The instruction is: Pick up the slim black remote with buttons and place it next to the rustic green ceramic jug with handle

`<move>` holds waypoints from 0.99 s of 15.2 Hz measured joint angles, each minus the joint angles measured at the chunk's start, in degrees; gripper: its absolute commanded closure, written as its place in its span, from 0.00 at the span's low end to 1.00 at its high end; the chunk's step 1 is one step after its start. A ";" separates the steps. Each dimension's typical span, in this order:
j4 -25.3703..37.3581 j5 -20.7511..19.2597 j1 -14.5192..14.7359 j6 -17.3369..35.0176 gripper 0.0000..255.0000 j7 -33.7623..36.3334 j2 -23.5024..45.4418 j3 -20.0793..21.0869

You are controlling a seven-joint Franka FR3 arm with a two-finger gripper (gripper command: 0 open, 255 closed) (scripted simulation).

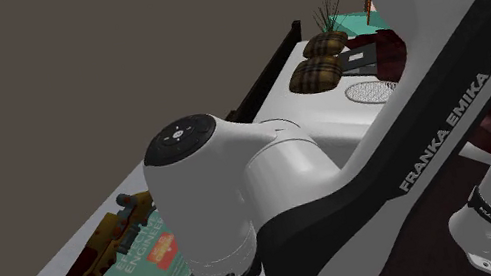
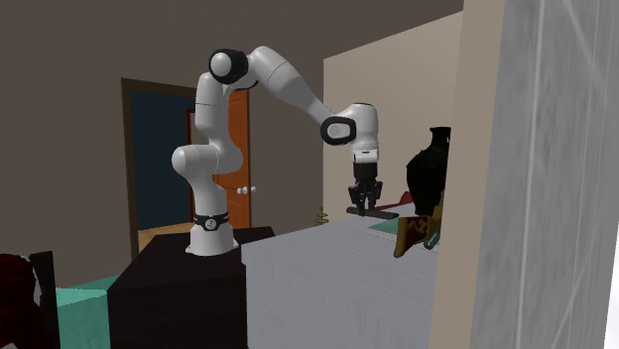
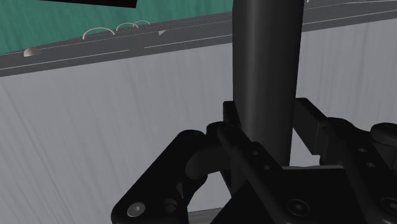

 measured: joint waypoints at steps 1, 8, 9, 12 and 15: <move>-0.02 0.00 0.00 0.02 1.00 -0.01 -0.01 0.00; -0.05 0.01 -0.02 0.00 0.00 0.00 0.02 -0.02; 0.31 0.41 -0.20 -0.83 0.00 -0.36 -0.53 0.04; 1.43 2.89 -0.85 -5.16 0.00 -1.96 -4.28 0.47; 2.18 3.42 -1.01 -6.63 0.00 -2.40 -5.06 0.45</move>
